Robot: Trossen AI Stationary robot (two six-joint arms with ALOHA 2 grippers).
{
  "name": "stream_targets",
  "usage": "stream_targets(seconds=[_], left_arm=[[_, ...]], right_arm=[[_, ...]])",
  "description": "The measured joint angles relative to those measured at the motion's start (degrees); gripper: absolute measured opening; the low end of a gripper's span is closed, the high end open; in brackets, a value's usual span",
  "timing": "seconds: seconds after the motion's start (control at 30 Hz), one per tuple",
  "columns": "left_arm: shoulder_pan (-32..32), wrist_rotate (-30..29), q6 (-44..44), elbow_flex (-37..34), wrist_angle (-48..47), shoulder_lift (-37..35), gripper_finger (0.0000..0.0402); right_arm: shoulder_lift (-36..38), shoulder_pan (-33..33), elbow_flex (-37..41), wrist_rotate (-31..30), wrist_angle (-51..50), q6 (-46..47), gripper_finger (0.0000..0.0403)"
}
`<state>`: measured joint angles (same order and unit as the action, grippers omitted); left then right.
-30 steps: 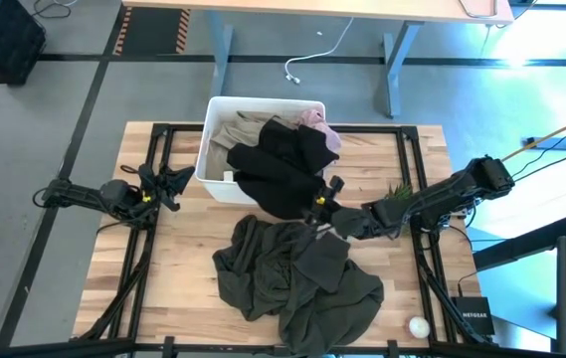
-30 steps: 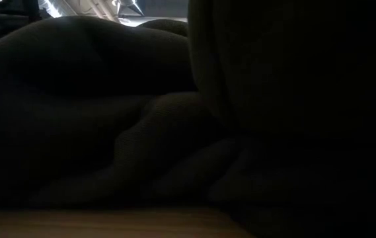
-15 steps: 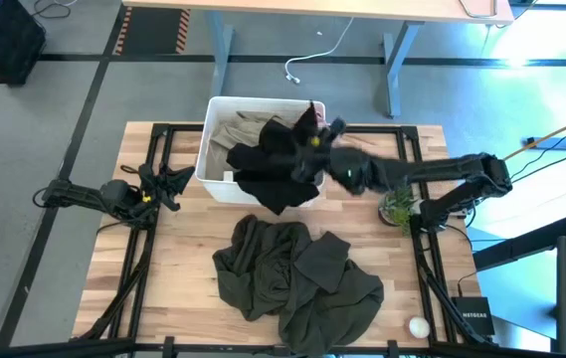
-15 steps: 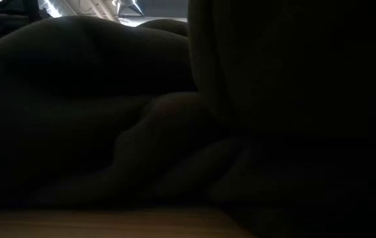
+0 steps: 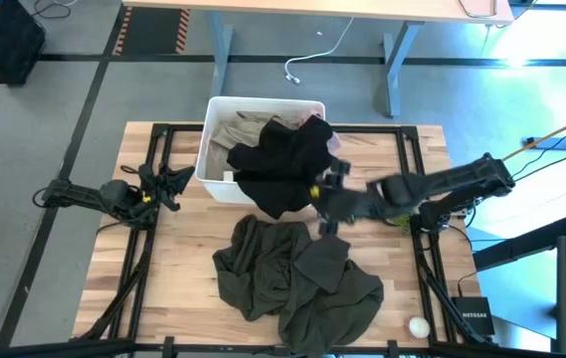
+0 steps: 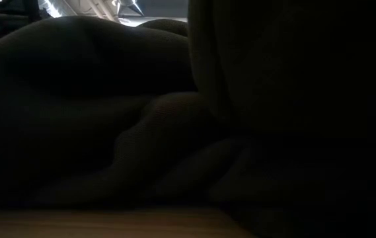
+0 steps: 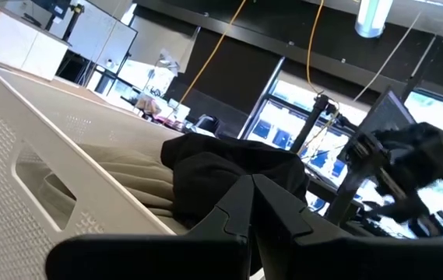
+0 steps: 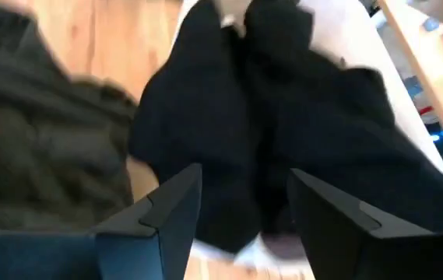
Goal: Sort clothes
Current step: Put the black shirt into the white bin
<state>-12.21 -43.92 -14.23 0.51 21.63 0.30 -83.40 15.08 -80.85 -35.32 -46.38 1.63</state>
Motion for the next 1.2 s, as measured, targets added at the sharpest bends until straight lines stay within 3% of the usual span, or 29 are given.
stream_targets(seconds=[0.13,0.33,0.53,0.67,0.93,1.2], left_arm=[[0.0,0.0,-0.7,0.0,0.0,0.0,0.0004],[0.0,0.0,-0.4,0.0,-0.6,0.0,0.0004],[0.0,0.0,1.0,0.0,-0.5,0.0,0.0004],[0.0,0.0,0.9,0.0,-0.5,0.0,0.0004],[0.0,0.0,0.3,0.0,-0.6,0.0,0.0004],[0.0,0.0,0.8,0.0,-0.6,0.0,0.0004]], right_arm=[[-0.2,3.6,5.2,-6.1,-0.6,2.5,0.0206],[-0.2,4.1,12.8,-7.3,4.1,2.0,0.0206],[-0.2,4.0,15.0,-11.4,10.1,-1.6,0.0199],[-0.2,2.5,15.0,-10.6,12.2,-2.1,0.0155],[-0.2,-1.4,15.0,-5.4,12.2,-1.8,0.0016],[-0.2,-1.2,11.7,-4.6,13.7,-4.0,0.0007]])
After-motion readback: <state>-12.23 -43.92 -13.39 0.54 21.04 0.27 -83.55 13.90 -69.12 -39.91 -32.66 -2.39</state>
